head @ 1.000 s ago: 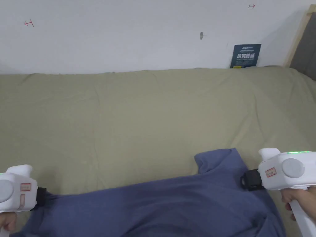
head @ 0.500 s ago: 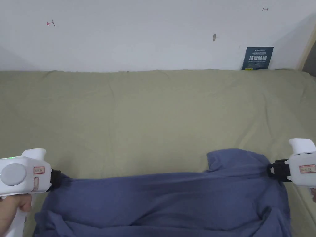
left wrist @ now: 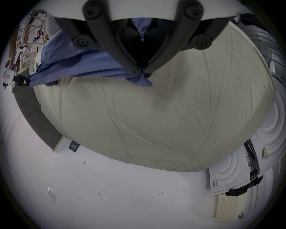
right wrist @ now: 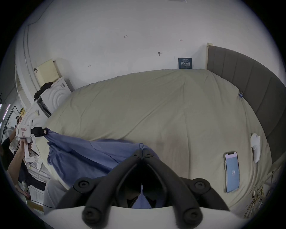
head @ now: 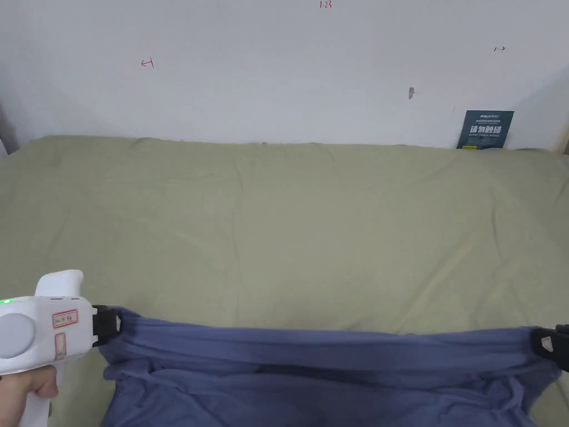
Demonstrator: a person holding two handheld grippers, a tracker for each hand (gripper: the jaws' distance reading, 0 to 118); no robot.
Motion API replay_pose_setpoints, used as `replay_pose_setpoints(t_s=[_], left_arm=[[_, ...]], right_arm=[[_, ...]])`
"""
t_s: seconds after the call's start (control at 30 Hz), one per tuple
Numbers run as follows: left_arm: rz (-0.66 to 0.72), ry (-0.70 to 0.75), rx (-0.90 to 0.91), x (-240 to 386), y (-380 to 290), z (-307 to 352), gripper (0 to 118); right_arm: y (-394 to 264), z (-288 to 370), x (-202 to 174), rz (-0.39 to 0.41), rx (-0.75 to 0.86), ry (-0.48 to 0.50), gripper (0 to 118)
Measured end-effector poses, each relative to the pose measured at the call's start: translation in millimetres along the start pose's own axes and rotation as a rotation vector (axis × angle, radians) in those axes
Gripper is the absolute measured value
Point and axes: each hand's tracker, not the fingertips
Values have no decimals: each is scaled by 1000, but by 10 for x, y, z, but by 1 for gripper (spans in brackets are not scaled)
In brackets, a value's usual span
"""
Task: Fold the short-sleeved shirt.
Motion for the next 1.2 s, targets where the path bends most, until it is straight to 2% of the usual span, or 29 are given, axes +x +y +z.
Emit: replay_pose_setpoints(t_s=[0.17,0.33,0.47,0.67,0.8,0.83,0.87,0.9,0.93,0.97,1.0,1.03,1.13,1.2], left_arm=[[-3,-5,29,-97,-409,316,0],[2,-9,6,-223,-775,357,0],[23,-4,-27,-278,-1007,304,0],[41,11,-73,-327,-1179,249,0],[39,22,-98,-334,-1213,178,0],[37,20,-96,-327,-1220,175,1],[30,25,-93,-310,-1224,177,20],[25,33,-98,-314,-1223,185,59],[14,38,-130,-333,-1221,160,118],[50,25,-149,-334,-1220,203,116],[29,38,-116,-321,-1199,274,114],[41,39,-125,-320,-1183,320,117],[82,18,-100,-278,-1099,493,116],[96,31,-90,-332,-1107,554,110]], right_arm=[[-469,280,-16,-25,10,7,1],[-896,333,45,-62,-41,-1,1],[-1120,284,71,-88,-76,-5,1],[-1299,140,129,-79,-142,-35,1],[-1387,11,280,-91,-168,-39,1],[-1385,-4,278,-91,-176,-39,1],[-1381,-6,267,-87,-181,-40,3],[-1383,2,250,-85,-175,-58,18],[-1360,24,221,-71,-189,-123,68],[-1350,24,211,-65,-207,-130,108],[-1359,44,205,-69,-196,-122,118],[-1372,142,167,-81,-124,-129,118],[-1418,289,-25,-90,-92,-139,118],[-1272,387,-214,-116,-32,-109,116]])
